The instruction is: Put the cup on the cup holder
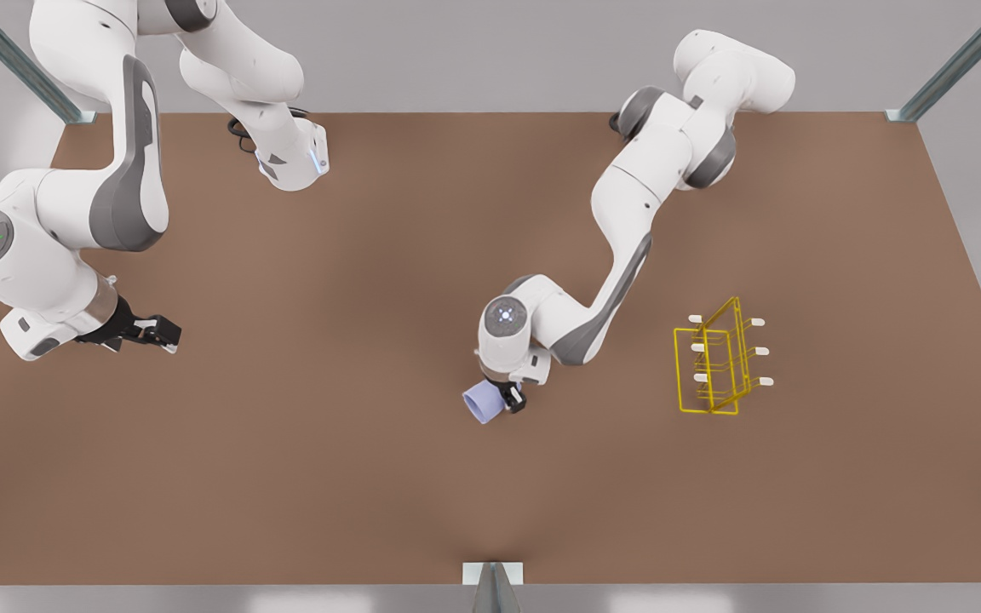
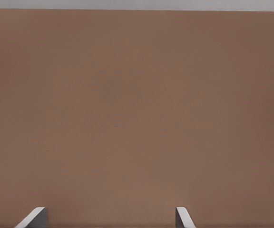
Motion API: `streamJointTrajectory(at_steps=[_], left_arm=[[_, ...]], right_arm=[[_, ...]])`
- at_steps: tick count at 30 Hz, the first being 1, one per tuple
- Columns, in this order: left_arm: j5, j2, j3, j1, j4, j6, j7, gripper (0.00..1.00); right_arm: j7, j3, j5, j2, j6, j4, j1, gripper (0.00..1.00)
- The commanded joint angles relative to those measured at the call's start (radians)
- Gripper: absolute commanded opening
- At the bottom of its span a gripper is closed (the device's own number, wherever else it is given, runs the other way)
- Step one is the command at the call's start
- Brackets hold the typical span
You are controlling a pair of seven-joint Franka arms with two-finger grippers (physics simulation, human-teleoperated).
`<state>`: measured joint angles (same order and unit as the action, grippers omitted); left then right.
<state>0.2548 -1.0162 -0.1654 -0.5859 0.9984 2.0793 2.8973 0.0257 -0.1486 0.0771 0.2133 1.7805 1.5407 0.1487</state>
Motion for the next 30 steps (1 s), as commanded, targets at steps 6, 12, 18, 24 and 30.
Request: streamJointTrajectory(at_steps=[6,12,18,24,30], left_arm=[[0.101,0.093,0.081,0.011,-0.001,-0.544,-0.130,0.77],[0.552,0.096,0.081,0.011,0.016,-0.817,-0.348,0.78],[0.785,0.093,0.204,0.011,0.163,-0.846,-0.490,0.78],[0.834,0.096,0.207,-0.002,0.171,-0.918,-0.547,0.78],[0.988,0.093,0.208,0.012,0.241,-0.979,-0.532,0.78]], right_arm=[[0.000,0.000,-0.002,0.001,-0.001,-0.005,0.002,1.00],[0.000,0.000,-0.002,0.001,-0.001,-0.005,0.002,1.00],[0.000,0.000,-0.002,0.001,-0.001,-0.005,0.000,1.00],[0.000,0.000,-0.002,0.001,-0.001,-0.005,0.000,1.00],[0.002,0.000,-0.003,0.003,-0.001,-0.005,0.000,1.00]])
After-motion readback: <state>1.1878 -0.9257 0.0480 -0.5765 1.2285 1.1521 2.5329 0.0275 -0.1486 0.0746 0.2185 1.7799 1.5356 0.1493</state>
